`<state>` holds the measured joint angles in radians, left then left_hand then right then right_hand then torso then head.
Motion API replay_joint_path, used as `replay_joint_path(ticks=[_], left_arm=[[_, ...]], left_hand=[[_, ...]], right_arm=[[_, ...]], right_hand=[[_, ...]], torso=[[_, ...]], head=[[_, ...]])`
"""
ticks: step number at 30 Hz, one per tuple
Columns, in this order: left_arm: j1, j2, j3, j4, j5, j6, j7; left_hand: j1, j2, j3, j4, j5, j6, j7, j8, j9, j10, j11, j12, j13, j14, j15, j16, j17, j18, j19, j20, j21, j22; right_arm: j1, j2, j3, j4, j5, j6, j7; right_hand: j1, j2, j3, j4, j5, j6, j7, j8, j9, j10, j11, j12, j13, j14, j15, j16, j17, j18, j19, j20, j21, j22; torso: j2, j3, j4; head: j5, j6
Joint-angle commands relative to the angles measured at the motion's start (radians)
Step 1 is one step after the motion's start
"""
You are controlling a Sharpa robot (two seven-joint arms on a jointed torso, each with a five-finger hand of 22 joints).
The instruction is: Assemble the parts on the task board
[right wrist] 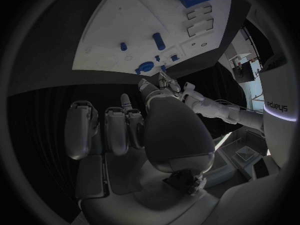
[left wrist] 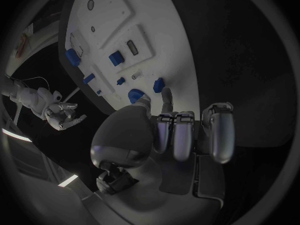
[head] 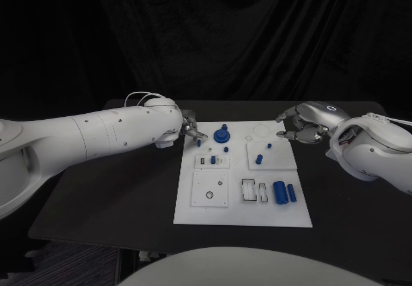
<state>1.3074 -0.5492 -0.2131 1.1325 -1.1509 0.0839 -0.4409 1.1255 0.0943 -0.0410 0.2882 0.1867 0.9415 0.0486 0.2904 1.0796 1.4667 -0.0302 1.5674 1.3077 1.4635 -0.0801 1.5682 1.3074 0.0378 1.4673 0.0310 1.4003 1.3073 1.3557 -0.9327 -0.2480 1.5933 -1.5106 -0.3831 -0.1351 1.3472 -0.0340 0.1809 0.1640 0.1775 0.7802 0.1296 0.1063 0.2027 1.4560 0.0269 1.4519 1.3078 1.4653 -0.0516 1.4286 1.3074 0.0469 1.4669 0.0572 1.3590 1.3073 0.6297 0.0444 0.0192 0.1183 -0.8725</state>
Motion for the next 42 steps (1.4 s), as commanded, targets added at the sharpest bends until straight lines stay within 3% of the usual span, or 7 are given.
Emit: replay_joint_path(ticks=[1, 29, 38, 42], left_arm=[[-0.002, 0.003, 0.001, -0.001, 0.007, 0.019, 0.006], [-0.014, 0.009, 0.001, -0.008, 0.007, 0.031, -0.009], [-0.016, 0.009, 0.001, -0.01, 0.042, 0.018, -0.013], [-0.017, 0.009, 0.001, -0.009, 0.049, 0.017, -0.012]], left_hand=[[0.017, -0.004, 0.001, -0.007, 0.011, 0.01, -0.001, -0.01, -0.002, 0.104, 0.007, 0.003, 0.263, 0.107, 0.006, 0.003, 0.263, 0.0, 0.045, 0.005, -0.004, 0.213], [0.059, -0.003, 0.016, -0.008, 0.089, 0.028, -0.004, -0.034, -0.007, 0.104, 0.005, 0.003, 0.263, 0.107, 0.005, 0.003, 0.263, 0.002, 0.041, 0.005, -0.012, 0.211], [0.086, -0.009, 0.037, -0.01, 0.181, 0.037, -0.007, -0.047, -0.004, 0.104, 0.002, 0.003, 0.263, 0.107, 0.003, 0.003, 0.263, 0.004, 0.036, 0.003, -0.023, 0.208], [0.109, -0.018, 0.059, -0.015, 0.247, 0.04, -0.01, -0.053, 0.0, 0.104, 0.0, 0.003, 0.263, 0.107, 0.001, 0.003, 0.263, 0.005, 0.034, 0.002, -0.026, 0.207]], right_arm=[[-0.002, 0.0, 0.001, 0.002, -0.003, 0.006, -0.007], [-0.002, 0.002, 0.001, 0.002, -0.003, 0.016, -0.006], [-0.002, 0.001, 0.001, 0.003, -0.003, 0.011, -0.008], [-0.002, 0.001, 0.001, 0.002, -0.003, 0.014, -0.01]], right_hand=[[0.0, 0.006, 0.003, 0.003, 0.006, 0.007, 0.001, -0.004, -0.001, -0.006, 0.002, -0.003, 0.097, 0.061, 0.009, -0.003, 0.045, 0.003, 0.023, 0.007, -0.007, 0.197], [0.001, 0.006, 0.004, 0.002, 0.007, 0.007, 0.001, -0.005, -0.002, -0.007, 0.002, -0.004, 0.097, 0.061, 0.009, -0.004, 0.044, 0.004, 0.022, 0.007, -0.009, 0.196], [0.002, 0.007, 0.004, 0.002, 0.008, 0.007, 0.002, -0.006, -0.003, -0.006, 0.003, -0.003, 0.097, 0.06, 0.009, -0.005, 0.042, 0.004, 0.021, 0.007, -0.01, 0.196], [0.003, 0.007, 0.005, 0.002, 0.008, 0.008, 0.002, -0.006, -0.004, -0.006, 0.003, -0.003, 0.097, 0.06, 0.009, -0.006, 0.041, 0.004, 0.021, 0.008, -0.011, 0.196]], torso=[[0.0, -0.0003, 0.0013], [-0.001, -0.0007, -0.0006], [-0.001, -0.0002, -0.0007], [0.0, -0.0002, 0.0]], head=[[-0.002, 0.0], [-0.002, 0.0], [-0.002, 0.0], [-0.003, 0.0]])
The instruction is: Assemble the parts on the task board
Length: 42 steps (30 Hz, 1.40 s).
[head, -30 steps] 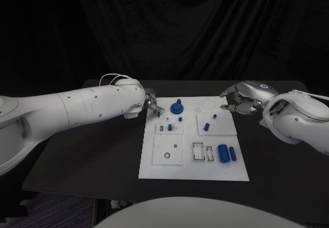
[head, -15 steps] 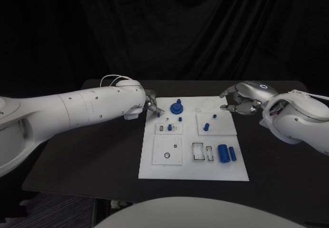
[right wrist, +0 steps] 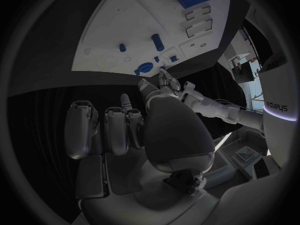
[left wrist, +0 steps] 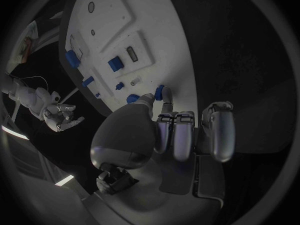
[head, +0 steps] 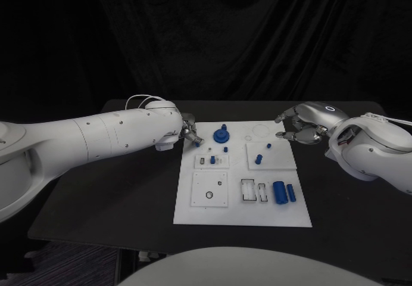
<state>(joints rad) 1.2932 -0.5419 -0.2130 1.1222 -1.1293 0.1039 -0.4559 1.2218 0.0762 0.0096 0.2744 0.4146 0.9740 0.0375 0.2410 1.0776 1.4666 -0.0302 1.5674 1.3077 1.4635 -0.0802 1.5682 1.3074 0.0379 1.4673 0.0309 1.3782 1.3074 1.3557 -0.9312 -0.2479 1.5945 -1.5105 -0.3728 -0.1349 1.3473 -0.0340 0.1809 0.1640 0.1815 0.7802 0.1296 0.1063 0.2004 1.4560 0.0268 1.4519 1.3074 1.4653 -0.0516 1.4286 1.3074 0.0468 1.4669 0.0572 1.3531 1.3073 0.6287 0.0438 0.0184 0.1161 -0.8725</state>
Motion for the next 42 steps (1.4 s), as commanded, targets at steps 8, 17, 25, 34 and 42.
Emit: replay_joint_path(ticks=[8, 17, 25, 34, 42], left_arm=[[-0.004, -0.001, 0.001, 0.003, 0.032, -0.007, -0.003], [-0.005, -0.017, 0.001, 0.016, 0.043, -0.043, -0.01], [-0.005, -0.065, 0.001, 0.071, 0.154, -0.125, -0.005], [-0.004, -0.137, 0.001, 0.184, 0.248, -0.194, 0.0], [-0.004, -0.178, 0.001, 0.255, 0.263, -0.201, 0.006]], left_hand=[[0.061, -0.035, 0.12, -0.02, 0.019, 0.042, -0.013, 0.0, 0.016, 0.104, -0.011, 0.003, 0.263, 0.107, -0.008, 0.003, 0.263, 0.005, 0.033, -0.006, -0.006, 0.207], [0.046, -0.138, 0.362, -0.058, 0.012, 0.06, -0.017, -0.011, 0.038, 0.104, -0.017, 0.003, 0.263, 0.107, -0.015, 0.003, 0.263, 0.005, 0.033, -0.014, -0.008, 0.206], [-0.008, -0.183, 0.497, -0.097, -0.008, 0.057, -0.013, -0.018, 0.055, 0.104, -0.014, 0.003, 0.263, 0.107, -0.012, 0.003, 0.263, 0.007, 0.031, -0.012, -0.017, 0.204], [-0.024, -0.187, 0.513, -0.101, -0.014, 0.056, -0.011, -0.018, 0.058, 0.104, -0.013, 0.003, 0.263, 0.107, -0.012, 0.003, 0.263, 0.008, 0.029, -0.011, -0.023, 0.202], [-0.045, -0.184, 0.529, -0.106, -0.025, 0.056, -0.01, -0.017, 0.065, 0.104, -0.012, 0.003, 0.263, 0.107, -0.011, 0.003, 0.263, 0.01, 0.026, -0.01, -0.031, 0.2]], right_arm=[[-0.002, 0.003, 0.001, -0.003, 0.01, 0.007, -0.01], [-0.002, 0.0, 0.001, -0.014, 0.031, 0.011, -0.01], [-0.002, -0.004, 0.001, -0.017, 0.034, 0.014, -0.013], [-0.002, -0.006, 0.001, -0.018, 0.041, 0.019, -0.016], [-0.002, -0.005, 0.001, -0.018, 0.071, 0.022, -0.015]], right_hand=[[0.004, 0.009, 0.006, 0.001, 0.005, 0.008, 0.002, -0.006, -0.002, -0.006, 0.003, -0.003, 0.097, 0.06, 0.009, -0.006, 0.041, 0.004, 0.021, 0.008, -0.005, 0.196], [0.005, 0.01, 0.007, 0.001, 0.005, 0.009, 0.002, -0.006, -0.002, -0.006, 0.003, -0.003, 0.097, 0.06, 0.009, -0.006, 0.041, 0.004, 0.021, 0.008, -0.005, 0.196], [0.005, 0.011, 0.007, 0.001, 0.005, 0.01, 0.002, -0.006, -0.002, -0.006, 0.004, -0.003, 0.097, 0.06, 0.01, -0.006, 0.041, 0.004, 0.021, 0.008, -0.006, 0.195], [0.006, 0.012, 0.008, 0.001, 0.005, 0.011, 0.002, -0.006, -0.003, -0.008, 0.004, -0.005, 0.095, 0.06, 0.01, -0.007, 0.04, 0.005, 0.02, 0.008, -0.007, 0.195], [0.006, 0.013, 0.008, 0.001, 0.006, 0.012, 0.002, -0.006, -0.003, -0.009, 0.005, -0.006, 0.093, 0.06, 0.01, -0.008, 0.038, 0.005, 0.019, 0.008, -0.01, 0.194]], torso=[[0.0, 0.0004, 0.0008], [-0.001, 0.0001, 0.0008], [-0.002, 0.0004, 0.0013], [-0.001, 0.0002, 0.0004], [0.0, -0.0001, 0.0027]], head=[[0.002, 0.0], [0.003, 0.0], [0.0, 0.0], [0.003, 0.0], [0.002, 0.0]])
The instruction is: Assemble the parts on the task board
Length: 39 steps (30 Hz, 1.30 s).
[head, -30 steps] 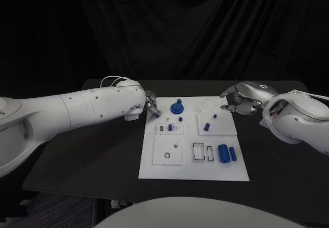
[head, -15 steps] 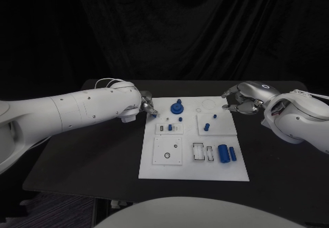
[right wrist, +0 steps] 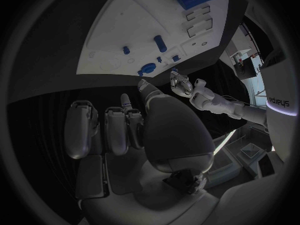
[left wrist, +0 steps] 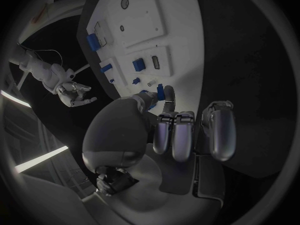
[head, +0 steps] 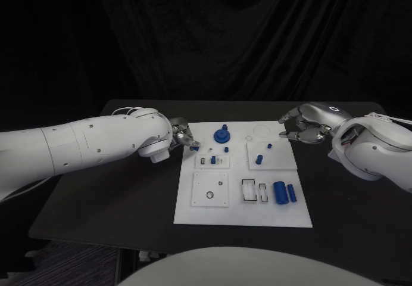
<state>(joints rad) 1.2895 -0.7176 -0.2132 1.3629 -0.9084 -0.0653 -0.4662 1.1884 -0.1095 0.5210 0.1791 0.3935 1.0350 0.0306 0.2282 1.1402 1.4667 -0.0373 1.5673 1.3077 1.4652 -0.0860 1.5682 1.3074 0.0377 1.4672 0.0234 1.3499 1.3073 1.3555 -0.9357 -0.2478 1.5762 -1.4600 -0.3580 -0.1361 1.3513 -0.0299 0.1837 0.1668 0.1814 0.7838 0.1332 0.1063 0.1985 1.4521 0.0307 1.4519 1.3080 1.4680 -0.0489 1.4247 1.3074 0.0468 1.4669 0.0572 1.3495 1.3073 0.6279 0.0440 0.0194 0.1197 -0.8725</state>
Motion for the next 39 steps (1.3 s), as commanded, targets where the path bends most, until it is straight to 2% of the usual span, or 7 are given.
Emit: replay_joint_path(ticks=[1, 8, 10, 12, 15, 17, 39], left_arm=[[-0.001, -0.003, 0.001, 0.017, 0.042, -0.033, 0.018], [-0.001, -0.014, 0.001, 0.063, 0.036, -0.042, 0.02], [-0.003, -0.013, 0.001, 0.069, 0.032, -0.037, 0.017], [-0.006, -0.011, 0.001, 0.071, 0.028, -0.037, 0.015], [-0.015, -0.009, 0.001, 0.071, 0.007, -0.041, 0.01], [-0.022, -0.006, 0.001, 0.07, -0.013, -0.044, 0.006], [-0.059, 0.009, 0.001, 0.057, -0.065, -0.039, -0.012]], left_hand=[[-0.016, 0.002, 0.019, -0.011, -0.006, -0.005, -0.003, -0.004, 0.003, 0.104, -0.005, 0.003, 0.263, 0.106, -0.005, 0.003, 0.263, 0.01, 0.025, -0.003, -0.004, 0.199], [-0.029, 0.002, 0.02, -0.016, 0.014, -0.009, -0.001, -0.005, 0.008, 0.104, -0.004, 0.003, 0.263, 0.106, -0.004, 0.003, 0.263, 0.01, 0.026, -0.002, -0.002, 0.2], [-0.037, 0.004, 0.017, -0.017, 0.029, -0.01, -0.001, -0.005, 0.011, 0.104, -0.003, 0.003, 0.263, 0.106, -0.003, 0.003, 0.263, 0.01, 0.026, -0.001, -0.003, 0.2], [-0.054, 0.008, 0.0, -0.018, 0.078, -0.01, 0.0, -0.004, 0.016, 0.104, -0.002, 0.003, 0.263, 0.106, -0.003, 0.003, 0.263, 0.01, 0.025, -0.001, -0.005, 0.2], [-0.057, 0.01, -0.005, -0.02, 0.084, -0.011, 0.0, -0.004, 0.017, 0.104, -0.002, 0.003, 0.263, 0.106, -0.002, 0.003, 0.263, 0.01, 0.025, -0.001, -0.005, 0.2], [-0.067, 0.017, -0.021, -0.019, 0.108, -0.011, 0.001, -0.004, 0.02, 0.104, -0.002, 0.003, 0.263, 0.106, -0.002, 0.003, 0.263, 0.01, 0.024, 0.0, -0.005, 0.2], [-0.074, 0.025, -0.039, -0.023, 0.124, -0.01, 0.0, -0.005, 0.022, 0.104, -0.002, 0.003, 0.263, 0.106, -0.003, 0.003, 0.263, 0.01, 0.026, 0.0, -0.002, 0.2]], right_arm=[[-0.002, 0.0, 0.0, 0.0, 0.021, 0.008, -0.014], [-0.002, -0.002, 0.0, 0.002, 0.025, 0.008, -0.014], [-0.002, -0.003, 0.0, 0.002, 0.026, 0.007, -0.014], [-0.002, -0.003, 0.0, 0.002, 0.026, 0.007, -0.014], [-0.002, -0.003, 0.0, 0.003, 0.026, 0.006, -0.012], [-0.002, -0.003, 0.0, 0.003, 0.026, 0.005, -0.011], [-0.002, -0.004, 0.0, 0.002, 0.026, -0.006, 0.014]], right_hand=[[0.002, 0.009, 0.006, -0.002, 0.006, 0.008, -0.001, -0.006, -0.001, -0.005, 0.001, -0.006, 0.093, 0.057, 0.008, -0.004, 0.038, 0.005, 0.019, 0.008, -0.006, 0.194], [0.002, 0.009, 0.006, -0.002, 0.006, 0.009, -0.001, -0.006, -0.002, -0.006, 0.002, -0.007, 0.091, 0.057, 0.008, -0.005, 0.038, 0.005, 0.019, 0.008, -0.006, 0.194], [0.002, 0.009, 0.006, -0.002, 0.006, 0.009, -0.001, -0.006, -0.002, -0.006, 0.002, -0.007, 0.091, 0.057, 0.008, -0.005, 0.038, 0.005, 0.019, 0.008, -0.006, 0.194], [0.002, 0.009, 0.006, -0.002, 0.006, 0.009, -0.001, -0.006, -0.002, -0.006, 0.002, -0.007, 0.091, 0.057, 0.008, -0.005, 0.038, 0.005, 0.019, 0.008, -0.006, 0.194], [0.002, 0.009, 0.006, -0.002, 0.005, 0.009, -0.001, -0.006, -0.002, -0.006, 0.002, -0.008, 0.091, 0.057, 0.008, -0.004, 0.038, 0.005, 0.02, 0.009, -0.006, 0.194], [0.002, 0.009, 0.006, -0.002, 0.005, 0.009, -0.001, -0.006, -0.002, -0.006, 0.002, -0.008, 0.091, 0.057, 0.008, -0.004, 0.038, 0.005, 0.02, 0.009, -0.006, 0.194], [0.002, 0.007, 0.005, -0.002, 0.005, 0.011, -0.001, -0.006, -0.002, -0.009, 0.003, -0.011, 0.087, 0.057, 0.009, -0.004, 0.039, 0.005, 0.02, 0.009, -0.006, 0.195]], torso=[[0.0, 0.0, 0.002], [0.002, 0.0004, 0.0005], [0.002, 0.0003, 0.0001], [0.001, 0.0002, 0.0008], [0.001, -0.0002, 0.0009], [0.002, -0.0005, -0.0001], [0.001, 0.0, -0.0011]], head=[[-0.003, 0.0], [-0.008, 0.0], [-0.005, 0.0], [-0.004, 0.0], [-0.005, 0.0], [-0.006, 0.0], [-0.007, 0.0]])
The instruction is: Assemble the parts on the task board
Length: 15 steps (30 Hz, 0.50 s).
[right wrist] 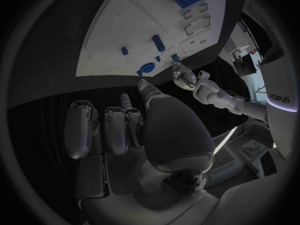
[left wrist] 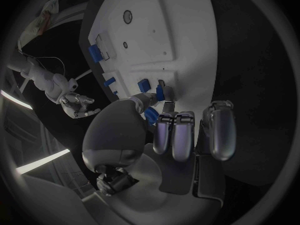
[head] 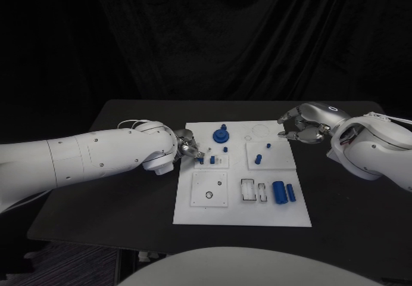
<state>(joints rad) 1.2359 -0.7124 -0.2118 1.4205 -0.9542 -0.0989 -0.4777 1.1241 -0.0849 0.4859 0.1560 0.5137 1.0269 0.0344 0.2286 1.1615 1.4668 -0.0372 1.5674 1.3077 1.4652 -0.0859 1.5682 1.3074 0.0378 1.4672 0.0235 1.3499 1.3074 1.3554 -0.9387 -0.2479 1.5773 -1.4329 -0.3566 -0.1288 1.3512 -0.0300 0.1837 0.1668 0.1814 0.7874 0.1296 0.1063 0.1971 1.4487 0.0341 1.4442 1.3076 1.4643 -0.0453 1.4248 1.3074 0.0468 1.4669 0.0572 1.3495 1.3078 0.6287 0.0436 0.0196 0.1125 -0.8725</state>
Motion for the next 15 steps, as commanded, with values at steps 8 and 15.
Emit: replay_joint_path(ticks=[8, 15], left_arm=[[-0.01, 0.002, -0.001, 0.002, -0.058, -0.01, -0.002], [-0.012, -0.004, -0.001, 0.01, -0.065, 0.003, -0.011]], left_hand=[[-0.009, 0.001, -0.006, -0.002, 0.006, -0.001, -0.004, -0.006, 0.001, 0.104, -0.003, 0.003, 0.263, 0.106, -0.003, 0.003, 0.263, 0.009, 0.027, -0.001, 0.0, 0.201], [-0.009, 0.002, -0.007, -0.003, 0.006, 0.0, -0.005, -0.005, 0.001, 0.104, -0.003, 0.003, 0.263, 0.106, -0.003, 0.003, 0.263, 0.009, 0.027, -0.001, 0.0, 0.201]], right_arm=[[-0.002, -0.001, 0.0, 0.001, -0.001, -0.005, 0.009], [-0.003, -0.002, 0.0, 0.0, -0.001, -0.002, 0.01]], right_hand=[[0.002, 0.007, 0.005, -0.002, 0.006, 0.008, 0.003, -0.006, -0.001, -0.006, 0.0, -0.003, 0.087, 0.06, 0.006, -0.005, 0.037, 0.005, 0.019, 0.009, -0.007, 0.193], [0.002, 0.007, 0.005, -0.002, 0.006, 0.009, 0.003, -0.006, -0.001, -0.006, 0.0, -0.004, 0.087, 0.06, 0.006, -0.007, 0.034, 0.006, 0.018, 0.01, -0.009, 0.193]], torso=[[0.0, 0.0007, -0.001], [0.0, 0.0003, -0.0006]], head=[[-0.002, 0.0], [0.001, 0.0]])
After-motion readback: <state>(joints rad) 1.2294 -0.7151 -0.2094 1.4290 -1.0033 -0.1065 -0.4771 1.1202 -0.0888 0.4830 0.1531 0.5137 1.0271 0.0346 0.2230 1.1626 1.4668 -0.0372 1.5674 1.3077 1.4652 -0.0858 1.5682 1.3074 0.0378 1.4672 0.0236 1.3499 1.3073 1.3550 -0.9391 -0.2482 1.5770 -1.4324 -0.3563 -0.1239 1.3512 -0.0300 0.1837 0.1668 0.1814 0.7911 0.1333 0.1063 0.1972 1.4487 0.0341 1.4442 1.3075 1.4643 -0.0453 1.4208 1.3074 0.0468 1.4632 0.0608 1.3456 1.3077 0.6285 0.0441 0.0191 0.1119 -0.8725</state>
